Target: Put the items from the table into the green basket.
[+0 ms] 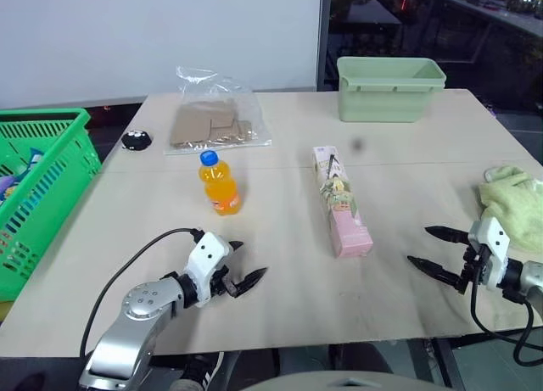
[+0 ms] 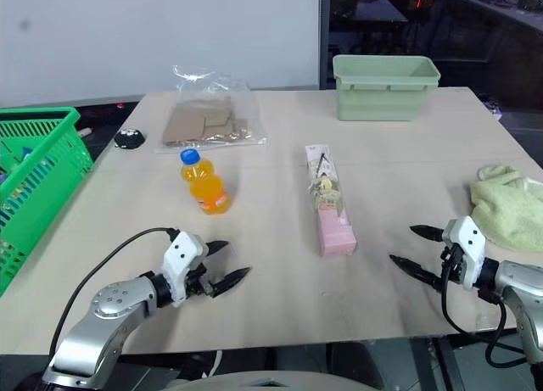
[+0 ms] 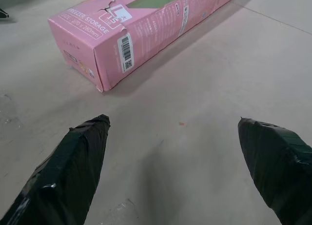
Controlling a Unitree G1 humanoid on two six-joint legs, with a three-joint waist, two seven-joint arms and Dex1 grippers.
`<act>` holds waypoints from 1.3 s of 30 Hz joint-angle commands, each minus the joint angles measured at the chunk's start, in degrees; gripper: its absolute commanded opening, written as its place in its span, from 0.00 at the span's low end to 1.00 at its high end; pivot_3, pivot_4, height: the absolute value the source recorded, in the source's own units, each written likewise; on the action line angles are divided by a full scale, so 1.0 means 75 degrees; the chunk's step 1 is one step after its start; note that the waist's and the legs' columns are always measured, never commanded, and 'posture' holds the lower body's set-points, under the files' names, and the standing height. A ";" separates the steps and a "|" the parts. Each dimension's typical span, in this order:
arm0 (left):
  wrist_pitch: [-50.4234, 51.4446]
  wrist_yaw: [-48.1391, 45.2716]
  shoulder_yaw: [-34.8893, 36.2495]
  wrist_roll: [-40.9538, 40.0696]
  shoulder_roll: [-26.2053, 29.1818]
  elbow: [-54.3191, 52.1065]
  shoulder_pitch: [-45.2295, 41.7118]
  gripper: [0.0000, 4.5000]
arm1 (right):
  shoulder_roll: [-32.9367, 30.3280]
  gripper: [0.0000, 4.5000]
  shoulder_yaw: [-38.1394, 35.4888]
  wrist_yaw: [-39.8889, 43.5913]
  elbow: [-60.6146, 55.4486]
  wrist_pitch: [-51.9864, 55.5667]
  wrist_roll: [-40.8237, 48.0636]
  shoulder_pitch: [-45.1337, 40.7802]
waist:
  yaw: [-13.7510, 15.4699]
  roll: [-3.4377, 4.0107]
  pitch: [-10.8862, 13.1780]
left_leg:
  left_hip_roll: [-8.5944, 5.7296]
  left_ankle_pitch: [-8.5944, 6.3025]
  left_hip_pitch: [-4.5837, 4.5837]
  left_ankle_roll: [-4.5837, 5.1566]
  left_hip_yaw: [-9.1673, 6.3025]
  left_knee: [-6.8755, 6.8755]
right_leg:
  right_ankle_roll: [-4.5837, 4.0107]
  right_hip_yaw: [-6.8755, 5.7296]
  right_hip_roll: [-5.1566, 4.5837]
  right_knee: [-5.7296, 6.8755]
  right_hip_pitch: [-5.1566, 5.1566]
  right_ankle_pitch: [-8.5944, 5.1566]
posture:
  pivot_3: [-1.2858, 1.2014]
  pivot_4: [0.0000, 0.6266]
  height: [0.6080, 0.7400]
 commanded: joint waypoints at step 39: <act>0.4219 0.1777 -0.1629 -0.1905 -0.1610 -0.1792 -0.3381 0.97 | -0.0475 1.00 -0.1629 -0.0174 -0.2421 0.1267 0.1591 0.0505 | -0.0309 -0.0005 0.0039 | -0.0009 -0.0012 -0.0005 0.0021 -0.0006 0.0006 | 0.0012 0.0025 0.0020 -0.0006 0.0006 0.0002 | 0.45 0.08 1.00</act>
